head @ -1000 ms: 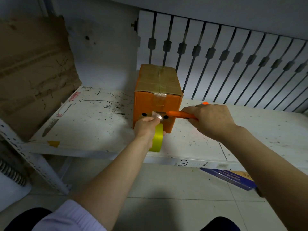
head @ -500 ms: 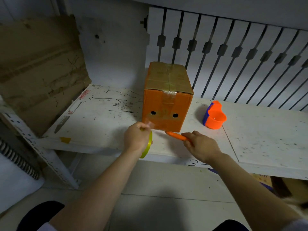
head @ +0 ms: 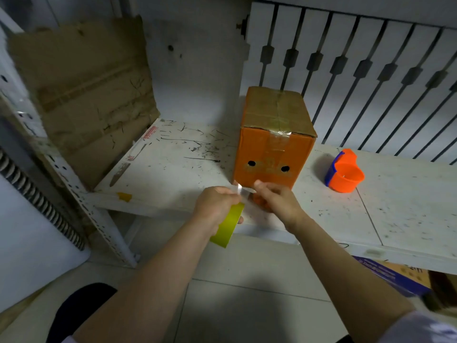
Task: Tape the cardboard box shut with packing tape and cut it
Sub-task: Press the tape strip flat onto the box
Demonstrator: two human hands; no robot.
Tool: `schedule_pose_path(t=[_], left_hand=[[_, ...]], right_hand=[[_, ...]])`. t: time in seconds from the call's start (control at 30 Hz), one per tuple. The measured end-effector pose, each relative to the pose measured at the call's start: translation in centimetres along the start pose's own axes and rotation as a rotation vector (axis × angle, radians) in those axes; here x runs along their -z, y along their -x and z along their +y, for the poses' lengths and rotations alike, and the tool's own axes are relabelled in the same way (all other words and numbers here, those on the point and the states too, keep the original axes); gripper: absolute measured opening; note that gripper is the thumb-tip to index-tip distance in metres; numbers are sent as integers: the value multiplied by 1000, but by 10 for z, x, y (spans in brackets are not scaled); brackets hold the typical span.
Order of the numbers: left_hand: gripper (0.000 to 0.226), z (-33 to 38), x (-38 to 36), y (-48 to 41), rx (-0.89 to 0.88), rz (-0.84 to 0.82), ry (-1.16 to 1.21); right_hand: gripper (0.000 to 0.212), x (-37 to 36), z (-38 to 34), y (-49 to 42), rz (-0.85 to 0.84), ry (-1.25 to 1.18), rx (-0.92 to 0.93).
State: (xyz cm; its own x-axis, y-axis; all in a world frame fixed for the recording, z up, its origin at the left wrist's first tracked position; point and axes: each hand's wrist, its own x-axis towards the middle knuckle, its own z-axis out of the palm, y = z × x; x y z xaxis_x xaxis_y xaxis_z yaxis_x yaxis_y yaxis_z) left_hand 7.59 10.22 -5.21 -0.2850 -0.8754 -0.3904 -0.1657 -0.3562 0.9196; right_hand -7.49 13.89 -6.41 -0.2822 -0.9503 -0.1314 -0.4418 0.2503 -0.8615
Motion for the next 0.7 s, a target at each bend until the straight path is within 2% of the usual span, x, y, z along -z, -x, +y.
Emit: schedule_pose_path(t=[0.03, 0.07, 0.13, 0.23, 0.33, 0.37, 0.4, 0.47, 0.53, 0.63, 0.7], left_hand=[[8, -2, 0, 2, 9, -7, 6], [8, -6, 0, 3, 16, -16, 11], [8, -12, 0, 4, 54, -27, 2], [10, -24, -2, 1, 130, -36, 12], [50, -37, -7, -8, 154, -16, 13], [55, -43, -9, -14, 150, -14, 14], [50, -45, -10, -16, 139, -1, -16], [26, -46, -11, -16, 126, 28, -89], [16, -49, -14, -18, 111, 37, -105], [34, -55, -15, -24, 138, 18, -99], [30, -58, -13, -28, 159, 12, -125]], right_hand=[[18, -4, -9, 2, -51, -152, -28], [14, -8, -14, 4, -97, -190, -32], [18, -17, -15, 5, -127, -166, -37], [26, -30, -1, -2, -43, -71, -97], [14, -42, 14, -11, 74, 180, -100], [14, -45, 17, -13, 107, 285, -95], [15, -48, 17, -13, 131, 377, -91], [16, -53, 16, -13, 154, 494, -91], [16, -58, 15, -14, 166, 575, -77], [15, -62, 15, -16, 179, 656, -44], [24, -60, 16, -17, 193, 640, -54]])
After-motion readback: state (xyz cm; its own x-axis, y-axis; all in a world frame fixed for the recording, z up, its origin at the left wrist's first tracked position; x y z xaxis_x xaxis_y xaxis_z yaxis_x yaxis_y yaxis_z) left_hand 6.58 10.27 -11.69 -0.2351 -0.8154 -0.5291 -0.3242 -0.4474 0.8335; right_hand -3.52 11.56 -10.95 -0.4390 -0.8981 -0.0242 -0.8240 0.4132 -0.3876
